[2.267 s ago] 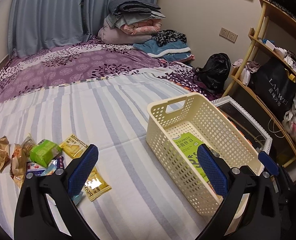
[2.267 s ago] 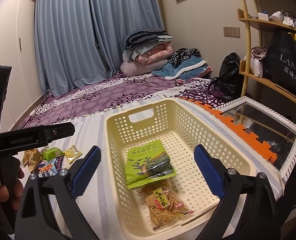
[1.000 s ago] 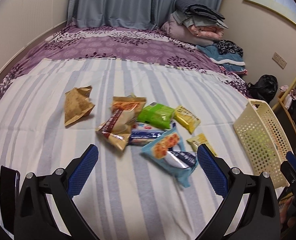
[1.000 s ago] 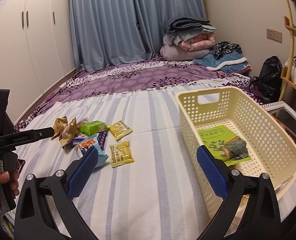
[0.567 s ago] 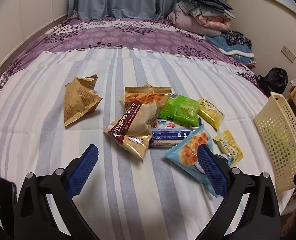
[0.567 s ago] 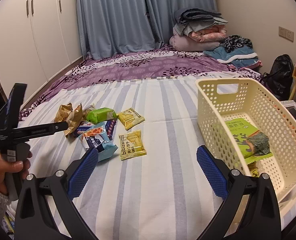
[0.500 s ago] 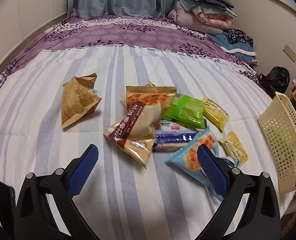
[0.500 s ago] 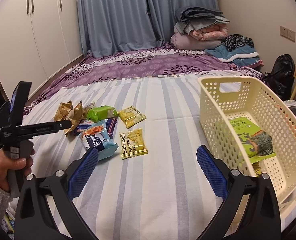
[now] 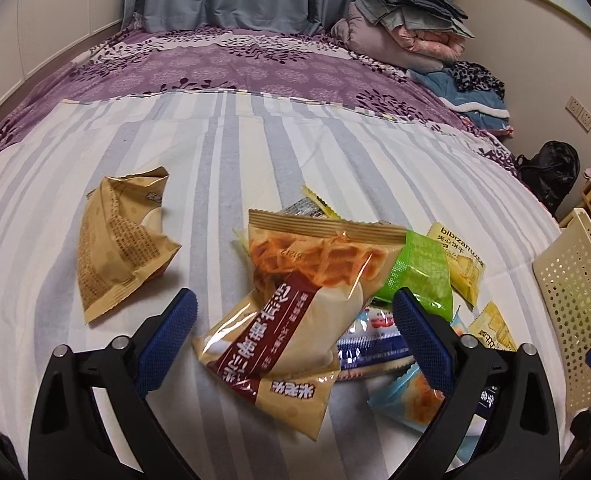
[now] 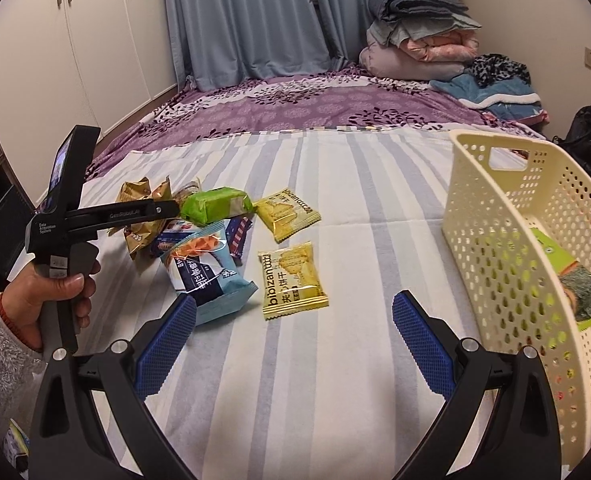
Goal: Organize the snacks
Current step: 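Grasp the brown waffle bag with the left gripper, then grasp the blue-and-white wafer pack with the right gripper and lift it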
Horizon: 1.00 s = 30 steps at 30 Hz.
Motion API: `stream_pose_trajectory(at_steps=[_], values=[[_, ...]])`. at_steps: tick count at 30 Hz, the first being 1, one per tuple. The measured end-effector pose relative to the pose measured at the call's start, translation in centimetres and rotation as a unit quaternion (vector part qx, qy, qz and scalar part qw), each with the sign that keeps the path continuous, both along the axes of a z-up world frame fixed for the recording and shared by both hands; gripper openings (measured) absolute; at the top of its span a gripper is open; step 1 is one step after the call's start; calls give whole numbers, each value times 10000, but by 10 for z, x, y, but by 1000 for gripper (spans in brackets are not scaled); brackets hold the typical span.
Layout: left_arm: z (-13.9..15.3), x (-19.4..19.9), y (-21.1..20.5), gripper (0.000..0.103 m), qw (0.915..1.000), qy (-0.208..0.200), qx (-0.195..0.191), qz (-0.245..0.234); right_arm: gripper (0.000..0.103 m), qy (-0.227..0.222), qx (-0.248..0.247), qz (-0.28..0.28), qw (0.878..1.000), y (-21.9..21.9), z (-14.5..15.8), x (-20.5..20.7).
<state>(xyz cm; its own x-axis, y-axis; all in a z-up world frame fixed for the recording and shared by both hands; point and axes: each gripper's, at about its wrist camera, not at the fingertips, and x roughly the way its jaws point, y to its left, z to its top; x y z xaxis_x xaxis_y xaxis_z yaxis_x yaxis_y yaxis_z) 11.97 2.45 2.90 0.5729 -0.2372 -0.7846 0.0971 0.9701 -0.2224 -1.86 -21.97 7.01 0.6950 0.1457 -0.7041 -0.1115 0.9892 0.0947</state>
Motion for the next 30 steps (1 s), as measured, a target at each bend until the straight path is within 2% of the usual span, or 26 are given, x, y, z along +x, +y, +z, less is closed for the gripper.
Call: stream_pose_trajectory(at_steps=[4,8,14,21,30], values=[[-9,5,5,75,9998,73,-194,34,98,47,4,108,9999,10,-6,6],[-12,5,11,66,9996,17,-258,91,98,138,28,172,9998,18,-14,11],[-3,-1,13,52,9996,-155,-206,99,98,162,-30,422,9990,33,-20,23],[10,-9,22,51,9989,-258,-329,191,98,76,-188,846,9962,60,-23,44],[21,-23,33,51,9985,-277,-404,255,98,390,-512,1430,9876,92,-51,74]])
